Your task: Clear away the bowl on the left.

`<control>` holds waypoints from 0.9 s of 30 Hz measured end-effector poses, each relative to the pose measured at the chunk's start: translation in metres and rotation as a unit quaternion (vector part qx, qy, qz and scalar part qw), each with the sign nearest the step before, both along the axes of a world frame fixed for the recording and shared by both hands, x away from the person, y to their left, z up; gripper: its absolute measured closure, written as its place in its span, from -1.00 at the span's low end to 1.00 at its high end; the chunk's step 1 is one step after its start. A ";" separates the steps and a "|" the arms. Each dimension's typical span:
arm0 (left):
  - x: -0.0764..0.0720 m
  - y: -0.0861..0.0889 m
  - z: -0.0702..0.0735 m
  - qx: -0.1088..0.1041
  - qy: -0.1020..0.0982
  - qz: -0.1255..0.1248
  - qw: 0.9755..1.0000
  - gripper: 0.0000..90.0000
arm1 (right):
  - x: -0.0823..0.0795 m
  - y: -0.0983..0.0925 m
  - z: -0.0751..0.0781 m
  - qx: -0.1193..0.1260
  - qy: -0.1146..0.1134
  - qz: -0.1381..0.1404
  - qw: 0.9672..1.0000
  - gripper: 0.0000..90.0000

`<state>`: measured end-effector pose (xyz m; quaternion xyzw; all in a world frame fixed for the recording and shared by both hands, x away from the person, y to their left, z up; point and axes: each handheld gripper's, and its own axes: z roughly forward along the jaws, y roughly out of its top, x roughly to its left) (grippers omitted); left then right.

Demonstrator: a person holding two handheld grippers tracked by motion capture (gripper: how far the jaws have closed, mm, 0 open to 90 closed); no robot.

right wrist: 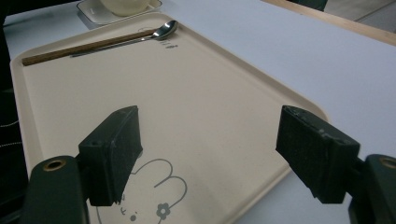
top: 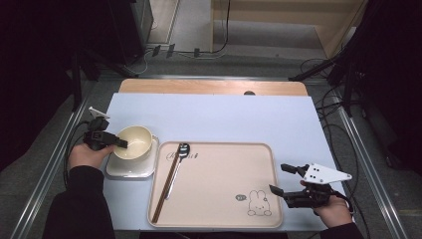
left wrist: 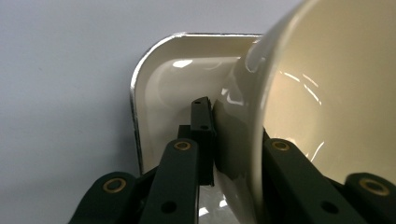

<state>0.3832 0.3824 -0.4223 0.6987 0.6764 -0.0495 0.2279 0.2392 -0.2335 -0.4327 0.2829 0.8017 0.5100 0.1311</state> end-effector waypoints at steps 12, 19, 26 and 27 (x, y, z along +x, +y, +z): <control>-0.001 -0.002 0.002 -0.007 0.002 -0.017 1.000 0.80 | 0.000 0.000 0.000 0.000 0.001 0.000 1.000 -0.51; -0.004 -0.005 0.009 -0.015 0.003 -0.033 0.999 0.77 | 0.000 0.000 0.000 -0.002 0.001 0.000 1.000 -0.51; -0.008 -0.007 0.015 -0.028 0.008 -0.049 0.998 0.76 | 0.000 0.000 0.000 0.000 0.001 0.000 1.000 -0.51; -0.009 -0.008 0.016 -0.032 0.010 -0.054 0.998 0.76 | 0.000 0.000 0.000 0.000 0.001 0.000 1.000 -0.51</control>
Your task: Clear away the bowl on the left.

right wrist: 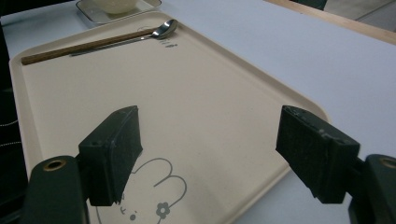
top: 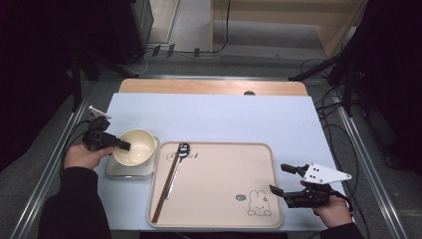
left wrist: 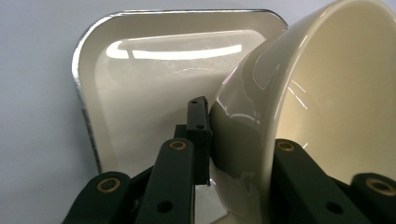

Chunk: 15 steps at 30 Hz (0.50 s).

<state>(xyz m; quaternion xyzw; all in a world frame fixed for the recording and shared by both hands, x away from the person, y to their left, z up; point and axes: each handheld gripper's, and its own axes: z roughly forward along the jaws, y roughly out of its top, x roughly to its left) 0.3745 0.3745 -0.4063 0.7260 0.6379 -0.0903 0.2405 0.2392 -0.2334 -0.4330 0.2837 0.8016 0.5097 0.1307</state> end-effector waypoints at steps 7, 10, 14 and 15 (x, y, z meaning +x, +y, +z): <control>-0.002 -0.007 0.007 -0.010 0.002 -0.018 1.000 0.75 | 0.000 0.000 0.000 -0.002 0.000 0.000 1.000 -0.51; -0.003 -0.013 0.010 -0.011 0.003 -0.031 0.999 0.74 | 0.000 0.000 0.000 -0.002 0.000 0.000 1.000 -0.51; -0.003 -0.019 0.011 -0.010 0.007 -0.040 0.999 0.74 | 0.000 0.000 0.000 -0.002 0.000 0.000 1.000 -0.51; -0.003 -0.020 0.011 -0.008 0.005 -0.041 0.999 0.74 | 0.000 -0.001 0.000 -0.002 -0.001 0.000 1.000 -0.51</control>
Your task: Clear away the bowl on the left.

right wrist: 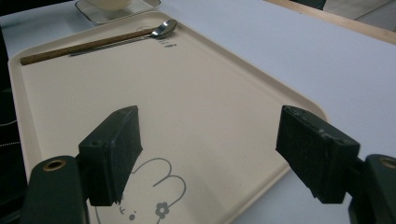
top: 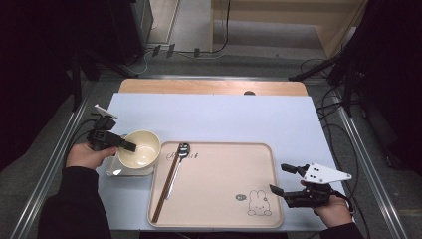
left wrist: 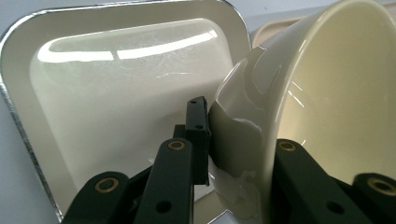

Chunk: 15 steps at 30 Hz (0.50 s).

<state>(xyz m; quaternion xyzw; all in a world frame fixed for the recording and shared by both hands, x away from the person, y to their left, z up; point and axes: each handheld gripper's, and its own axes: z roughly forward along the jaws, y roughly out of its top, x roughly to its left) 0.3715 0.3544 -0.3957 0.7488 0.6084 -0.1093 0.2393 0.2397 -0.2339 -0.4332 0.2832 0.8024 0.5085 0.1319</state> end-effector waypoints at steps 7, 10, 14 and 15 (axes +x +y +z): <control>0.000 -0.012 0.002 -0.004 0.005 -0.022 1.000 0.73 | 0.000 0.000 0.000 0.000 0.000 -0.001 1.000 -0.51; -0.001 -0.017 0.002 -0.004 0.004 -0.026 1.000 0.73 | 0.000 0.000 0.000 0.001 0.001 -0.002 1.000 -0.51; -0.001 -0.023 0.003 0.005 0.000 -0.034 0.999 0.73 | 0.000 0.000 0.000 0.000 0.000 0.000 1.000 -0.51; -0.001 -0.025 0.003 0.004 0.000 -0.037 0.999 0.73 | 0.000 0.000 0.000 0.000 0.000 0.001 1.000 -0.51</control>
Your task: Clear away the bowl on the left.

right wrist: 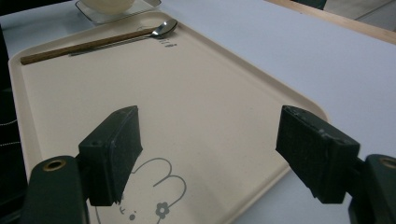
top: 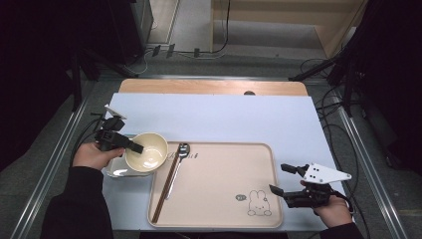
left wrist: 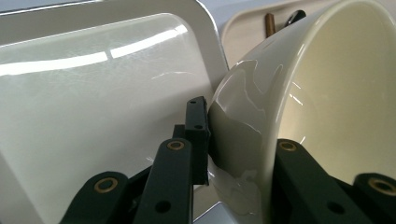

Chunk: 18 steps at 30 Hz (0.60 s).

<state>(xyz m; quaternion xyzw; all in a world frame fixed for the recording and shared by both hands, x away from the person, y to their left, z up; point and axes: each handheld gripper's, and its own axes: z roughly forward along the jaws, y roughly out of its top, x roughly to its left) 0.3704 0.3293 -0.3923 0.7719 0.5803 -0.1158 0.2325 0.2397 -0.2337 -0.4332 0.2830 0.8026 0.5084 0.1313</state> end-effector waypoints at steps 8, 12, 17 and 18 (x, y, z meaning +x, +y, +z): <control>0.000 -0.017 0.003 -0.004 0.000 -0.026 1.000 0.73 | 0.000 0.000 0.000 0.001 -0.001 0.000 1.000 -0.51; -0.001 -0.029 0.004 -0.008 -0.002 -0.038 0.999 0.73 | 0.000 0.000 0.000 -0.001 0.001 0.002 1.000 -0.51; -0.001 -0.041 0.004 -0.007 0.001 -0.056 0.998 0.73 | 0.000 0.000 0.000 0.000 0.001 0.001 1.000 -0.51; -0.002 -0.044 0.005 -0.009 0.001 -0.062 0.998 0.73 | 0.000 0.000 0.000 0.000 0.000 0.002 1.000 -0.51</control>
